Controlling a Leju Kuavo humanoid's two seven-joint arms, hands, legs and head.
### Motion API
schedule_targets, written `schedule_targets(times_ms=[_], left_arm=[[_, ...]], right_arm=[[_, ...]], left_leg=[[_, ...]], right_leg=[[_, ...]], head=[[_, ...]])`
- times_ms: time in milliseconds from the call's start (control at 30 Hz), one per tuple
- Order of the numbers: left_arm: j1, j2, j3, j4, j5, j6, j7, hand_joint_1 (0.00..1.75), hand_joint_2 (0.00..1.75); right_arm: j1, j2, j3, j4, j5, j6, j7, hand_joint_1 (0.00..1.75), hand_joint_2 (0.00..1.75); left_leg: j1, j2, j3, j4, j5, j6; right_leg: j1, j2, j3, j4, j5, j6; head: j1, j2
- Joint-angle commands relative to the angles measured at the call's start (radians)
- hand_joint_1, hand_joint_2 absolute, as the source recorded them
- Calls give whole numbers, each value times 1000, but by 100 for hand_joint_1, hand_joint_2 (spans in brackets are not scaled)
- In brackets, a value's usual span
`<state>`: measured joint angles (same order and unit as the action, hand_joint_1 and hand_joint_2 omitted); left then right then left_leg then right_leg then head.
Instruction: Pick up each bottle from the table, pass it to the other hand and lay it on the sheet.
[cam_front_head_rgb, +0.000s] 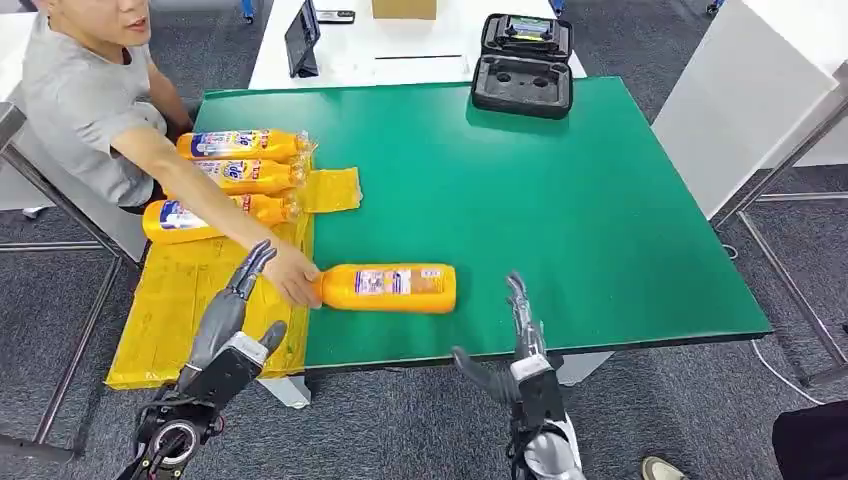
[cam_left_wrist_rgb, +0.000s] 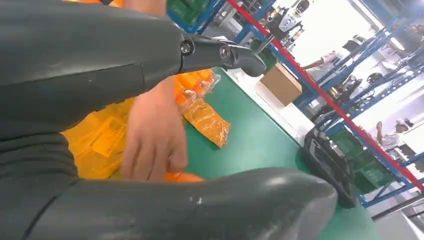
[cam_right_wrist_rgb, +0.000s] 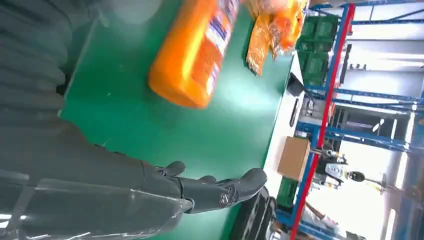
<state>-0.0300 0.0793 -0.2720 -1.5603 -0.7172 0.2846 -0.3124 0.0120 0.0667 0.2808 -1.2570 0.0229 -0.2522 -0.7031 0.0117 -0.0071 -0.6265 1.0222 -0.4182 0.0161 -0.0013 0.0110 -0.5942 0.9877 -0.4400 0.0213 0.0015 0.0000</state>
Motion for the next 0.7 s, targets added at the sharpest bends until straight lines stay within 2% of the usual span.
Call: schedule_targets(times_ms=[33, 67, 100, 133, 200, 333, 433, 633, 700], left_arm=[[21, 3, 25, -28, -42, -12, 15, 5, 0], [24, 7, 24, -28, -45, -14, 14, 47, 0], [23, 14, 24, -20, -50, -17, 11, 134, 0], [22, 17, 27, -17, -49, -17, 12, 141, 0], [11, 16, 30, 1, -50, -17, 8, 141, 0], [-13, 17, 35, 29, -47, -19, -2, 159, 0], [-35, 25, 27, 56, -35, -18, -12, 148, 0], [-39, 25, 25, 60, -33, -17, -13, 148, 0], [-42, 23, 20, 65, -31, -15, -14, 141, 0]], right_arm=[[20, -18, -37, -79, 8, 21, 5, 0, 175], [19, -17, -35, -77, 5, 24, 5, 0, 175], [18, -17, -32, -74, 5, 25, 5, 0, 175], [19, -16, -31, -73, 4, 25, 5, 0, 175], [18, -15, -30, -69, 2, 21, 5, 0, 175], [16, -12, -29, -70, -4, 12, 5, 0, 175], [26, -9, -39, -88, -3, 10, 5, 0, 175], [27, -7, -43, -92, -2, 10, 5, 0, 175], [31, -7, -49, -103, 2, 11, 5, 0, 175]], left_leg=[[-1, 0, 3, 0, -1, 0], [-1, 0, 4, -1, -1, 0], [0, 2, 2, -1, -1, 0], [0, 2, 5, -1, -1, 0], [0, 2, 6, -1, -1, 0], [0, 1, 3, -1, 0, 0], [0, 0, 5, -1, -1, 0], [0, 0, 4, -1, 0, 0], [0, 0, 5, -2, -1, 0]], right_leg=[[0, -1, 2, 0, -1, 0], [-1, -1, 4, 0, -1, 0], [0, 0, 2, 0, -1, 0], [0, 0, 5, -1, -1, 0], [0, 0, 5, -1, -1, 0], [0, -1, 3, -1, -1, 0], [0, -2, 5, -1, -1, 0], [0, -1, 4, -1, -1, 0], [0, -2, 5, -1, -1, 0]], head=[[0, 0], [0, 0], [0, 0], [0, 0], [0, 0], [0, 0], [0, 0], [0, 0], [0, 0]])
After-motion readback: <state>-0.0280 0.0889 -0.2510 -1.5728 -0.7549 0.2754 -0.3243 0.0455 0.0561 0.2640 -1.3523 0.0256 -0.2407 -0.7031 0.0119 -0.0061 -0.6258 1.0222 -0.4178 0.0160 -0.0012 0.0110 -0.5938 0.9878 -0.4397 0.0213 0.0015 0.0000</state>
